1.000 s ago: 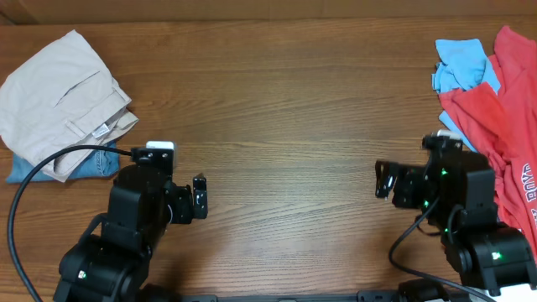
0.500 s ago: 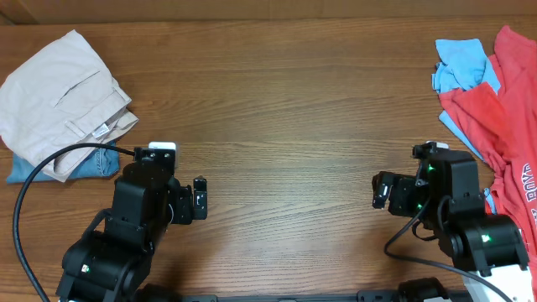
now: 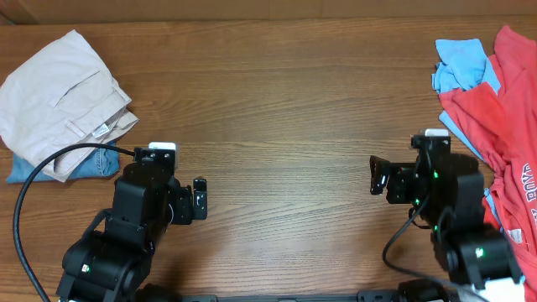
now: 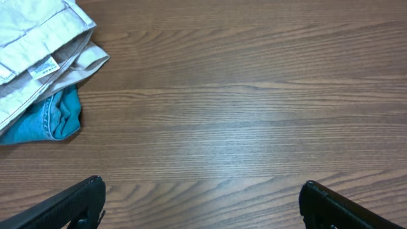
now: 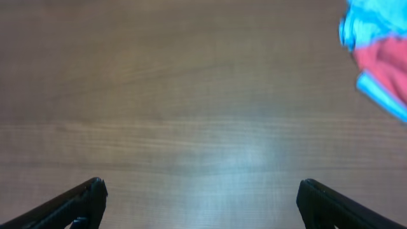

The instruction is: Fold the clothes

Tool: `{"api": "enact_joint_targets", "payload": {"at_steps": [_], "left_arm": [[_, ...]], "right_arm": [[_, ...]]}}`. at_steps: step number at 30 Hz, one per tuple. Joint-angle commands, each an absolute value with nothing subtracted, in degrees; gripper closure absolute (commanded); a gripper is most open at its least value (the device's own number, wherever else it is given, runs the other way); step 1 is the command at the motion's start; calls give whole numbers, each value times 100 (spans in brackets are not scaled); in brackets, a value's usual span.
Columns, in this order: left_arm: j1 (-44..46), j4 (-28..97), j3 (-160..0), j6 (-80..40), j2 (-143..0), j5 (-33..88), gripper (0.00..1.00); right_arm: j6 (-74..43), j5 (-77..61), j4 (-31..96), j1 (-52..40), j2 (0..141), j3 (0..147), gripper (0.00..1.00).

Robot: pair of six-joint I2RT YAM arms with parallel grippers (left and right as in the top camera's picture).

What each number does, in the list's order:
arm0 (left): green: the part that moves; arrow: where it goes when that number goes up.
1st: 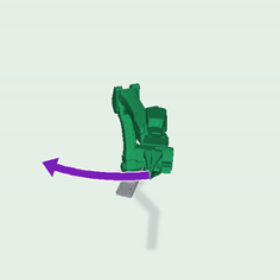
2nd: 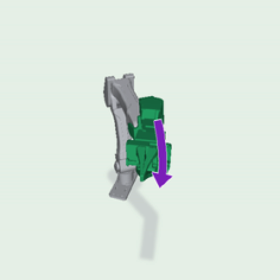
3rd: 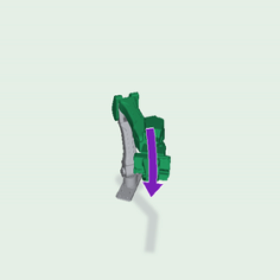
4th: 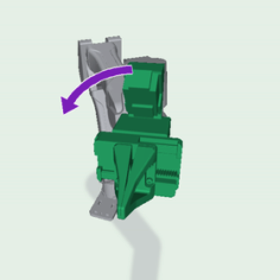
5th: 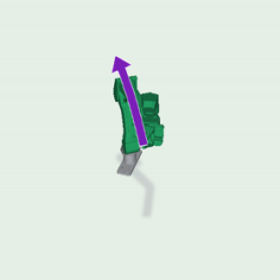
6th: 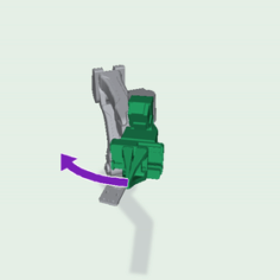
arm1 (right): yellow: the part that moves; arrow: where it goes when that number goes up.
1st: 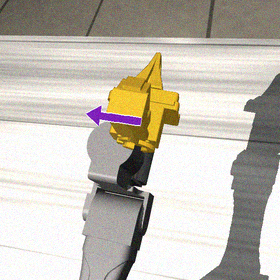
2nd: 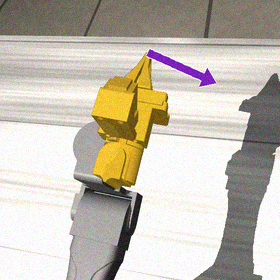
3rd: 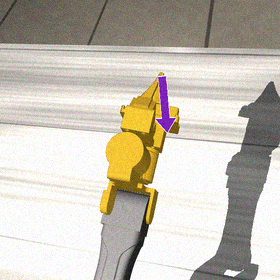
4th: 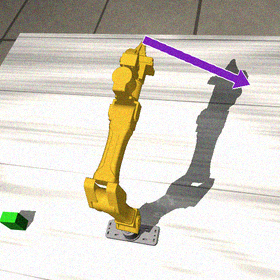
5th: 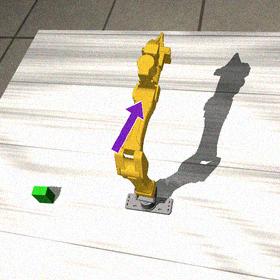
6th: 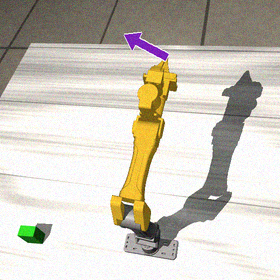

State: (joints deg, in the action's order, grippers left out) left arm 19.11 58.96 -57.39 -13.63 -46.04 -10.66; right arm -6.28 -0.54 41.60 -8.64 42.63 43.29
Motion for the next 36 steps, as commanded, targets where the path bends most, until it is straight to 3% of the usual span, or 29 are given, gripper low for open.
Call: {"api": "enact_joint_targets", "payload": {"at_steps": [1,9,15,20,26,36], "left_arm": [[1911,5892,-5699,-1485,-4613,-1155,0],[1911,5892,-5699,-1483,-4613,-1155,0],[1911,5892,-5699,-1483,-4613,-1153,0],[1911,5892,-5699,-1483,-4613,-1155,0],[1911,5892,-5699,-1485,-4613,-1155,0],[1911,5892,-5699,-1483,-4613,-1153,0]], "right_arm": [[-401,58,3645,-854,3588,3640,0],[-403,38,2202,-854,1715,1802,0],[-399,40,1787,-735,709,1221,0],[-379,34,1304,-464,252,875,0],[508,-502,467,-134,14,331,0],[469,-609,419,-67,16,47,0]]}}
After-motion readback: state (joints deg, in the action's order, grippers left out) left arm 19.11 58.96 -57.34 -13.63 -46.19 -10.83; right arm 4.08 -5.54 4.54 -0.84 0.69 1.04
